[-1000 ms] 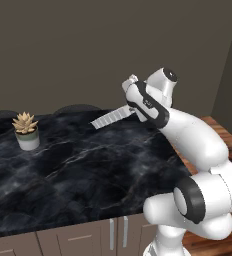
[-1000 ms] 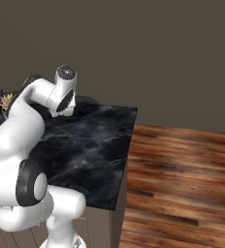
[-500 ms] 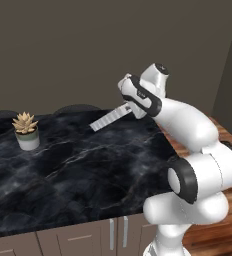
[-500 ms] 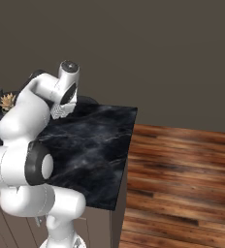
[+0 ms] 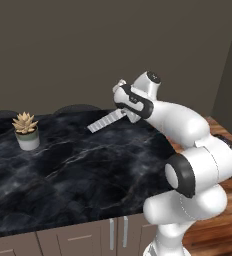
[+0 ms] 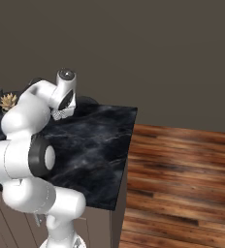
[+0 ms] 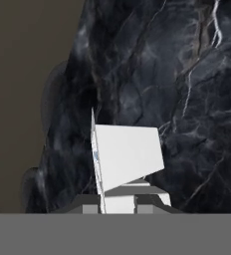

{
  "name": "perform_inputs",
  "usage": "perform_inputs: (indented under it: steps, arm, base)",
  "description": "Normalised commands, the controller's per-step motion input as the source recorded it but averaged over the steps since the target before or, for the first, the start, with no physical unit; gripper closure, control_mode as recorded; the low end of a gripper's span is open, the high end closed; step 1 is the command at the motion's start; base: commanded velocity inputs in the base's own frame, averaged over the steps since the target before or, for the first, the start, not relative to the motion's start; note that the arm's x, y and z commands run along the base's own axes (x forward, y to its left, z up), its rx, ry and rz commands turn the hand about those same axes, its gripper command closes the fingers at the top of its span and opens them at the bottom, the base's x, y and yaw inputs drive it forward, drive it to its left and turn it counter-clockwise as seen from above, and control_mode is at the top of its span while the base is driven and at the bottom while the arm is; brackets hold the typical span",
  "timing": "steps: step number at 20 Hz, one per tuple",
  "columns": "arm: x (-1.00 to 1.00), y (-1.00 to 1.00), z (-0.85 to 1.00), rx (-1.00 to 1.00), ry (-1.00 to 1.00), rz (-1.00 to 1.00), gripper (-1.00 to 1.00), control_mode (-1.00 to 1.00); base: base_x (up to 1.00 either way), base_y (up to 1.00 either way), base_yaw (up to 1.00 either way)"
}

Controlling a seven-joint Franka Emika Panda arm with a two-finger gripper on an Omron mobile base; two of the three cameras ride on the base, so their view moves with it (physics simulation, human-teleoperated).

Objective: Open the freezer door, pick up the ice cube tray from the freezer, and place it on the dining counter.

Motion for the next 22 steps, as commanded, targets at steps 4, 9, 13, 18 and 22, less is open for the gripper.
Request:
perform_inputs:
  steps: [4, 9, 13, 18, 22]
  arm:
    - [0.33, 0.27, -0.2, -0.02, -0.01, 0.0, 1.0, -1.0]
    - [0.42, 0.28, -0.08, 0.0, 0.0, 0.0, 1.0, -1.0]
    - [0.42, 0.24, -0.16, 0.0, 0.0, 0.0, 1.0, -1.0]
    - [0.34, 0.22, -0.27, -0.01, 0.0, 0.0, 1.0, -1.0]
    - [0.23, 0.14, -0.26, -0.01, 0.02, 0.0, 1.0, -1.0]
  base:
    - [0.0, 0.0, 0.0]
    - [0.0, 0.0, 0.0]
    - [0.0, 0.0, 0.0]
    - [0.0, 0.0, 0.0]
    - [0.0, 0.0, 0.0]
